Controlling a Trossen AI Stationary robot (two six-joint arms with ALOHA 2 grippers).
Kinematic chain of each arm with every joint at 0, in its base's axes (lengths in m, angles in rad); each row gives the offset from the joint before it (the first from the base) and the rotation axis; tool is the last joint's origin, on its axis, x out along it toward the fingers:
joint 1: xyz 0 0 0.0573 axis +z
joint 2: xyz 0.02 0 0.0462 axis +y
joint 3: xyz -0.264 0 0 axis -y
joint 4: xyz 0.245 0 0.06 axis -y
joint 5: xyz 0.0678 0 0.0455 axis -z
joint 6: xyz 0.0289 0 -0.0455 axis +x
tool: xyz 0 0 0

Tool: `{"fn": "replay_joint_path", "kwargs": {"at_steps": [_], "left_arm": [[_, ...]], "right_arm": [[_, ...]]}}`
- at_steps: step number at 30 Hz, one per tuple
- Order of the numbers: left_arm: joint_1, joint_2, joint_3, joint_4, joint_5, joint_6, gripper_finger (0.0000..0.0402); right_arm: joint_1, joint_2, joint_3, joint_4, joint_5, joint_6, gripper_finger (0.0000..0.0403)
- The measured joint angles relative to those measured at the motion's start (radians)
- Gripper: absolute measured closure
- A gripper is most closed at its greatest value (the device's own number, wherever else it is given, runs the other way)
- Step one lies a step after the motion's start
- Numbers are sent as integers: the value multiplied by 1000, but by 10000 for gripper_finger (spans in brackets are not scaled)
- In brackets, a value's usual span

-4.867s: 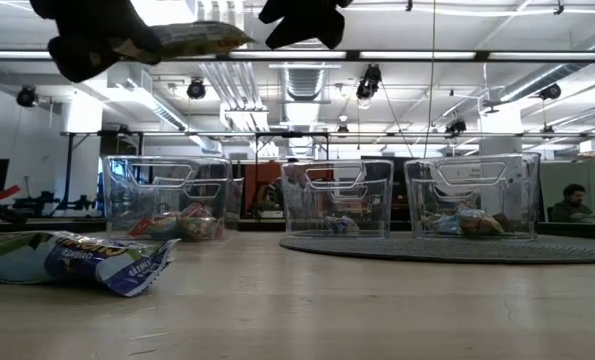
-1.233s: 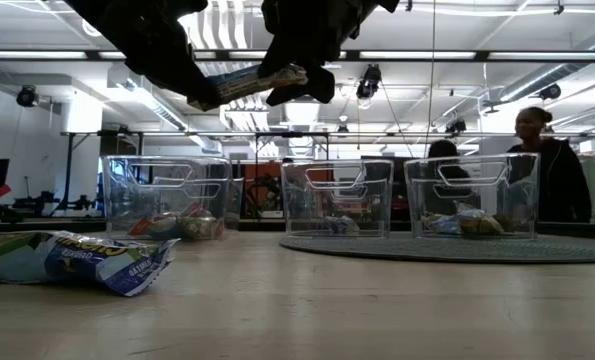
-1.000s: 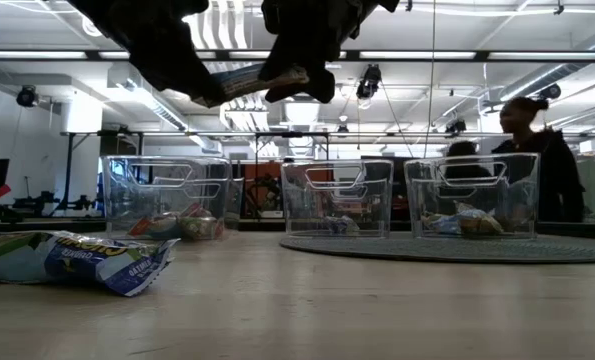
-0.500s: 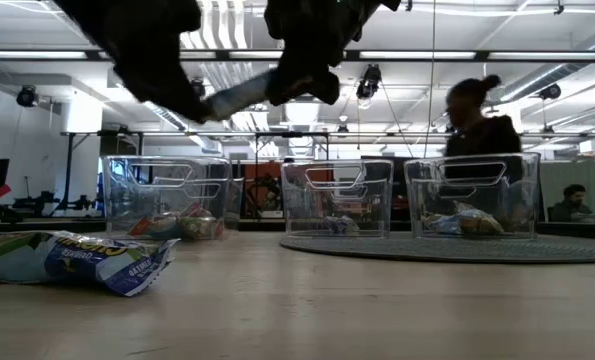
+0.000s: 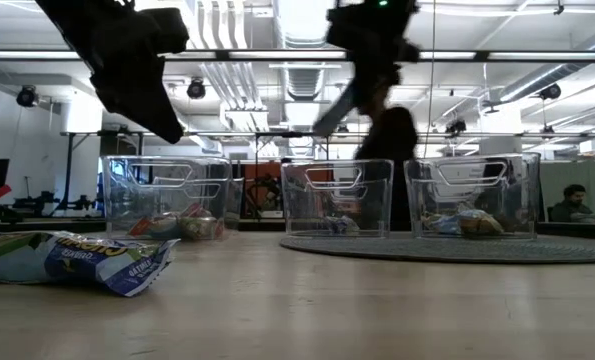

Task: Pick and place Granola Bars by type
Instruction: Put the yellow granola bar into the right transparent bin

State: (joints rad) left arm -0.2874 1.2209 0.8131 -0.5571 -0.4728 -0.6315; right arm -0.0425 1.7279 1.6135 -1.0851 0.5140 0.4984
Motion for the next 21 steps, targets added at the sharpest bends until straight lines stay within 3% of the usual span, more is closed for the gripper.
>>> {"fn": "replay_joint_path", "kwargs": {"at_steps": [2,8,12,15,21], "left_arm": [[0,0,0,2,-12,0,262],[5,0,-4,5,-43,1,261],[10,0,-24,21,-49,0,261],[12,0,-34,24,-50,-14,261],[12,0,-36,26,-50,-35,261]], "right_arm": [[-3,-28,0,-117,62,108,345],[-22,-61,-13,-498,105,452,345],[-47,-90,-84,-442,75,486,345],[-96,-86,-149,-493,59,520,345],[-209,-87,-308,-395,70,475,344]]}}
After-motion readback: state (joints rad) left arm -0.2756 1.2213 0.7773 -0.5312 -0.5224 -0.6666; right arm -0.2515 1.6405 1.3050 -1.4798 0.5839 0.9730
